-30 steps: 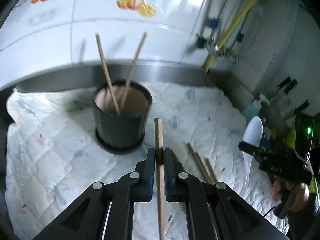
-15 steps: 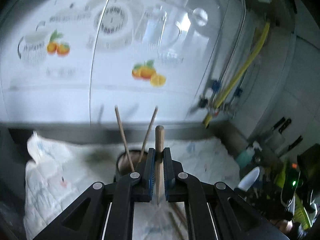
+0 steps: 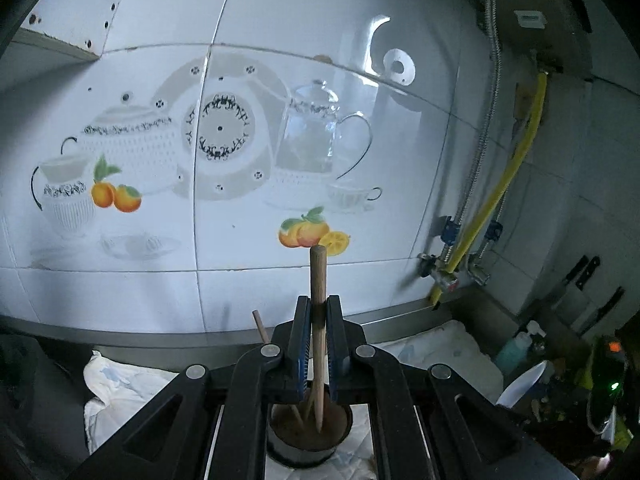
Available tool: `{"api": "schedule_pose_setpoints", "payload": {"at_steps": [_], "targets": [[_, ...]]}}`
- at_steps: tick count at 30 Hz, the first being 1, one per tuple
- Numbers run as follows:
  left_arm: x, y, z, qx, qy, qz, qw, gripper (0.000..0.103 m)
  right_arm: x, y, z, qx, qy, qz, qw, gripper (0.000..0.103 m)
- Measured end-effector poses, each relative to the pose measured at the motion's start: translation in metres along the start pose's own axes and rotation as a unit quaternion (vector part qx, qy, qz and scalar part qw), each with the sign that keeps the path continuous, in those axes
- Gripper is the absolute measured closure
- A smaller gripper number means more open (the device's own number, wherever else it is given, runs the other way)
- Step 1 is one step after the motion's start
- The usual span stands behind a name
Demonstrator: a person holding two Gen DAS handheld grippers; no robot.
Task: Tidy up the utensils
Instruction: 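Carry the spoon and chopstick over the black pot with both tools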
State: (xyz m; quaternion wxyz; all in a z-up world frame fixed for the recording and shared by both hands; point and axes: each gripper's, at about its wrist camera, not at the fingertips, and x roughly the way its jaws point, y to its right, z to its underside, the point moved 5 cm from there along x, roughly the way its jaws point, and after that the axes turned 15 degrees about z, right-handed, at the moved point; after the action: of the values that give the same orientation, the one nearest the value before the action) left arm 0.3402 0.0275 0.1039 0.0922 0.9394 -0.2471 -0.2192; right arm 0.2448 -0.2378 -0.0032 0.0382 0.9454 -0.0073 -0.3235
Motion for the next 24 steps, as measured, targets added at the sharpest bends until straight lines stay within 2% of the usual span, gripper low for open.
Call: {"api": "schedule_pose_setpoints", "payload": {"at_steps": [15, 24], "targets": [[0.056, -0.065, 0.063, -0.047, -0.082, -0.031, 0.9950, 0.096, 0.003, -0.062, -0.082, 0.002, 0.059, -0.075, 0.995, 0.027], [0.064, -0.076, 0.074, -0.054, -0.088, -0.035, 0.9940, 0.096, 0.032, -0.101, -0.101, 0.011, 0.060, -0.106, 0.993, 0.027]]}}
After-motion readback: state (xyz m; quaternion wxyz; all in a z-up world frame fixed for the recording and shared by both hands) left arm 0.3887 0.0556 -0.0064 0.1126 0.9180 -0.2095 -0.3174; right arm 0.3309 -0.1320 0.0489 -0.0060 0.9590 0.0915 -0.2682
